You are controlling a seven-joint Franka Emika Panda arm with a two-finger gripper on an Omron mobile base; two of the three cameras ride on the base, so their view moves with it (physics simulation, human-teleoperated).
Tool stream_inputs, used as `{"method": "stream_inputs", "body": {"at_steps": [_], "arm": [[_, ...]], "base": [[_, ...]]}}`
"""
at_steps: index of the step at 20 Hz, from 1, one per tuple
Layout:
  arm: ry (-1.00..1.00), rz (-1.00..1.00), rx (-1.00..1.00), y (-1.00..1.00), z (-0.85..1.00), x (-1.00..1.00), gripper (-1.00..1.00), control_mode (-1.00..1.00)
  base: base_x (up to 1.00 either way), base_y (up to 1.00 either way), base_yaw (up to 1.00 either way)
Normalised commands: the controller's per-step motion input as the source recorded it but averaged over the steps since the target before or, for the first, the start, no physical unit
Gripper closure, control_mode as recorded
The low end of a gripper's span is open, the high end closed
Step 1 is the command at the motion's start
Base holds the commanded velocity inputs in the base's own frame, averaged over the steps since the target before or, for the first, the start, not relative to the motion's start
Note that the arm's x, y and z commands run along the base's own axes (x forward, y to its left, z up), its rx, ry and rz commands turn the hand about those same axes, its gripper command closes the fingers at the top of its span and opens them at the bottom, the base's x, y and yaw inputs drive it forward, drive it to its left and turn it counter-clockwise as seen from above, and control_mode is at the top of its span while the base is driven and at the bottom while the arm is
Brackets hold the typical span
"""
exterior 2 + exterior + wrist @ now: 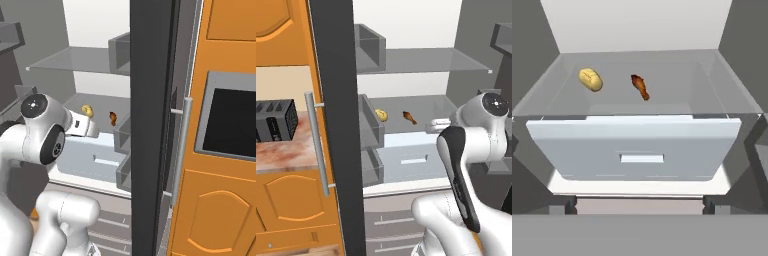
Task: Place one potato and one chicken drumstick in each tupperware on the nearby counter, to pack two identical lunches.
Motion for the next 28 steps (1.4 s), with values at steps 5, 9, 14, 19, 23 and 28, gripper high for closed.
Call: {"method": "stream_inputs", "body": {"at_steps": [5, 9, 14, 19, 23, 28], "arm": [[0.0, 0.0, 0.0, 0.11, -0.06, 0.58, -1.0, -1.0], [0.03, 0.02, 0.0, 0.23, -0.01, 0.51, -1.0, -1.0], [0.04, 0.07, 0.0, 0.1, -0.02, 0.4, -1.0, -1.0], [-0.02, 0.14, -0.02, 0.04, -0.15, 0.27, -1.0, -1.0], [-0.05, 0.15, -0.05, 0.11, -0.22, 0.21, -1.0, -1.0], [-0.01, 0.13, -0.04, 0.19, -0.09, 0.26, -1.0, -1.0]], "base": [[0.0, 0.0, 0.0], [0.0, 0.0, 0.0], [0.0, 0.0, 0.0], [0.0, 0.0, 0.0], [0.0, 0.0, 0.0], [0.0, 0.0, 0.0]]}}
